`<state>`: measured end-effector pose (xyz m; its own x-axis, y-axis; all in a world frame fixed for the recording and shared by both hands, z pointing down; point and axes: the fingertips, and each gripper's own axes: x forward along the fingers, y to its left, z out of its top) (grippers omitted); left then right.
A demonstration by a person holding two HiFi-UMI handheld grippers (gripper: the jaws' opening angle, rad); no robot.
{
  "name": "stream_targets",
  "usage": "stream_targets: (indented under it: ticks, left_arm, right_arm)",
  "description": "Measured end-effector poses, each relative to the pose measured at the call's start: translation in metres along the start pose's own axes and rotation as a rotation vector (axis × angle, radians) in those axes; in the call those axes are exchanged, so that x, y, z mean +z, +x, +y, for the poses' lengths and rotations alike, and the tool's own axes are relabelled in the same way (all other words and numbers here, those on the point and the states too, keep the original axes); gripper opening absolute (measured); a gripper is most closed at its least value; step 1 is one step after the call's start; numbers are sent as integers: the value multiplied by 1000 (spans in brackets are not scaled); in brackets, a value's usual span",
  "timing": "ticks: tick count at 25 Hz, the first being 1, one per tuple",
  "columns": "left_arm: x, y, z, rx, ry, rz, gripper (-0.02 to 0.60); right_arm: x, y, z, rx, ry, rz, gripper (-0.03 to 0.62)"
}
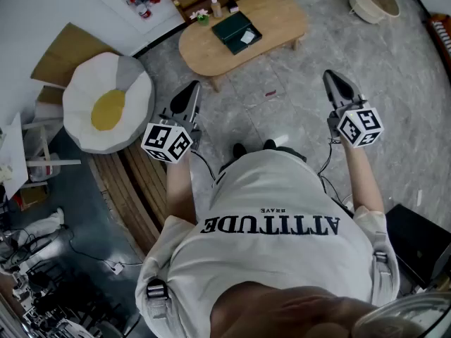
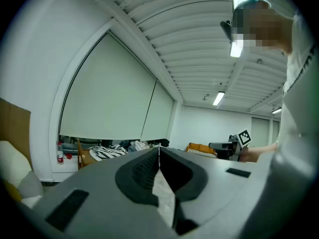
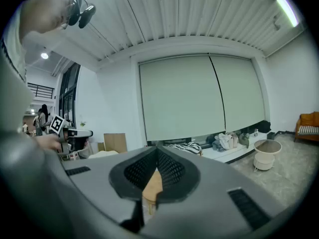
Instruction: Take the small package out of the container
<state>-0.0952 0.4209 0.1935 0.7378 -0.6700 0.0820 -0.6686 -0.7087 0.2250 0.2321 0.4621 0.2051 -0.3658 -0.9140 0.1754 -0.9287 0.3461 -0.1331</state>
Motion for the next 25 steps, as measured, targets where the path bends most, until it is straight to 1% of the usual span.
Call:
stream_targets:
  ticks: [14, 20, 25]
  left_arm:
    - [-6, 8, -17, 15, 1, 6, 23]
    - [-9, 11, -28, 37, 1, 10, 23]
    - [-13, 17, -38, 60, 4, 11, 23]
  right_arm:
    - [0, -8, -18, 9, 12, -6, 20]
    - [-1, -11, -29, 31, 34, -5, 21]
    - [-1, -16, -41, 49, 32, -2, 21]
